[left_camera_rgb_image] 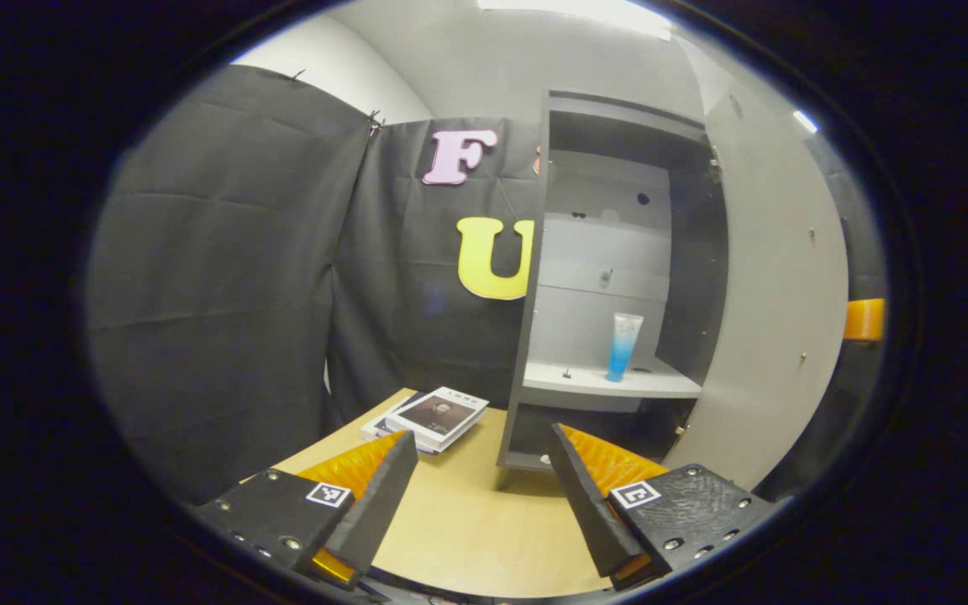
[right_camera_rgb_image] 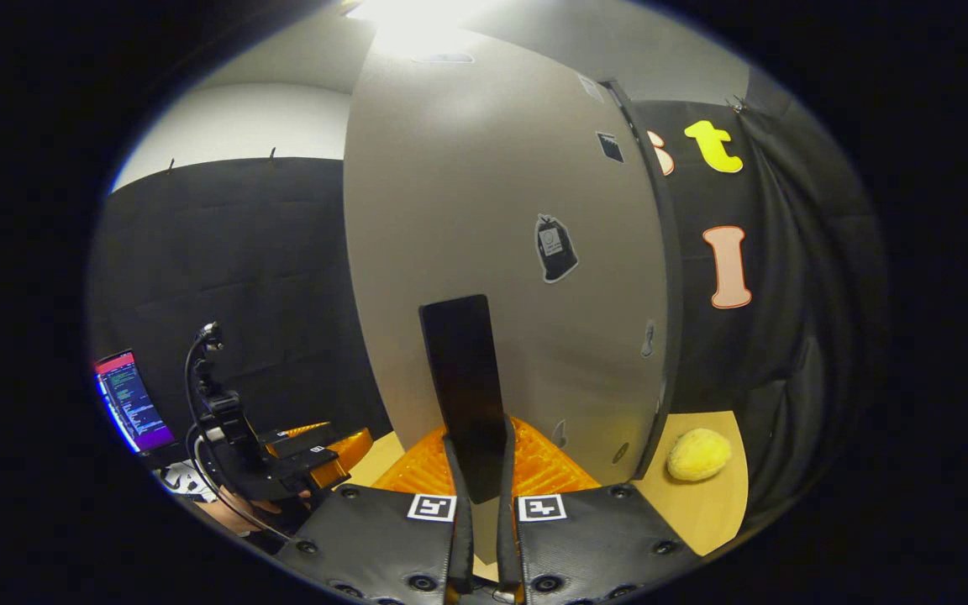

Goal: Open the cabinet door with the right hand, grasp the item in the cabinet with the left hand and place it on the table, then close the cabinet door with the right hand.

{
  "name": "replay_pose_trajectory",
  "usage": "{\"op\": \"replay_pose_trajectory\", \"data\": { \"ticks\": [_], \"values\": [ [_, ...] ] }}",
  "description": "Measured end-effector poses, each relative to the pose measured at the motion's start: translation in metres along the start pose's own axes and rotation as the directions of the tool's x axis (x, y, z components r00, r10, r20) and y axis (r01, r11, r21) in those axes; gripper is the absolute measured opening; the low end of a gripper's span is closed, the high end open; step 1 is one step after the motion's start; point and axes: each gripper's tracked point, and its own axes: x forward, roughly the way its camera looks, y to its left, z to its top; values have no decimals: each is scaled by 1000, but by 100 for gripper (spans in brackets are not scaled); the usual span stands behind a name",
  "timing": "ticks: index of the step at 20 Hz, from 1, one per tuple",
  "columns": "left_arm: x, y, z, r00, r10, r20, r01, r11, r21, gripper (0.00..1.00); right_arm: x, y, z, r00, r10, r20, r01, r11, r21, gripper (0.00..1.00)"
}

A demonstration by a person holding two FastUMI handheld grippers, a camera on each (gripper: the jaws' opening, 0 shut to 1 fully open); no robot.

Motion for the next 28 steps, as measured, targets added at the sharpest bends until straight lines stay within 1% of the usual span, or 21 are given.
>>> {"op": "replay_pose_trajectory", "data": {
  "ticks": [1,3,7,8,9,10,12,13,14,16,17,18,19,20,21,23,24,25,26,27,28],
  "values": [
    [-5,-12,-6,1000,-6,-8,6,1000,-4,96,-6,-8,0,1000,-1,4,1,1000,5,13],
    [-8,-34,-14,1000,-23,-15,23,1000,-4,94,-18,-23,0,1000,-19,16,19,1000,15,13],
    [-9,-72,-22,998,-62,-16,63,998,29,96,-44,-50,1,996,-76,44,75,997,29,12],
    [-8,-79,-24,997,-74,-17,74,997,37,94,-49,-56,0,994,-98,50,97,995,33,12],
    [-6,-86,-26,996,-83,-20,84,996,44,94,-52,-61,2,991,-126,53,125,992,37,9],
    [-4,-93,-28,995,-95,-24,96,994,52,94,-56,-67,4,986,-157,59,154,987,42,12],
    [-1,-109,-28,992,-120,-26,122,990,66,94,-66,-82,8,977,-203,62,199,978,68,12],
    [2,-116,-28,991,-131,-27,133,989,69,94,-67,-80,7,981,-184,56,178,979,100,14],
    [4,-122,-29,989,-144,-31,146,987,69,94,-67,-73,6,985,-166,54,157,978,134,12],
    [10,-131,-30,985,-166,-39,169,983,67,96,-70,-66,7,984,-165,63,156,980,124,12],
    [12,-133,-27,984,-175,-39,177,982,68,94,-73,-65,6,981,-181,62,175,980,94,12],
    [14,-134,-25,982,-184,-37,186,980,68,96,-76,-69,3,977,-204,62,200,978,65,12],
    [18,-134,-23,980,-196,-36,198,978,66,94,-80,-72,1,972,-225,62,221,974,56,12],
    [21,-133,-22,977,-209,-37,211,975,65,94,-82,-72,-4,969,-239,57,235,970,67,12],
    [26,-131,-23,974,-224,-43,226,972,65,94,-85,-71,-7,968,-246,46,242,967,77,9],
    [37,-123,-25,965,-255,-62,259,964,65,94,-95,-66,-13,963,-267,31,263,961,86,12],
    [44,-121,-26,958,-275,-77,280,958,61,94,-108,-67,-13,958,-286,28,282,954,99,12],
    [52,-117,-26,950,-300,-87,305,951,53,94,-122,-65,-14,952,-304,27,299,947,115,11],
    [61,-114,-23,941,-325,-90,330,943,46,94,-135,-59,-16,947,-320,33,313,940,133,6],
    [65,-111,-20,933,-345,-98,351,935,44,94,-148,-53,-15,939,-342,44,332,931,153,9],
    [74,-103,-20,925,-364,-108,371,928,47,96,-158,-51,-14,924,-379,52,366,915,171,8]
  ]
}}
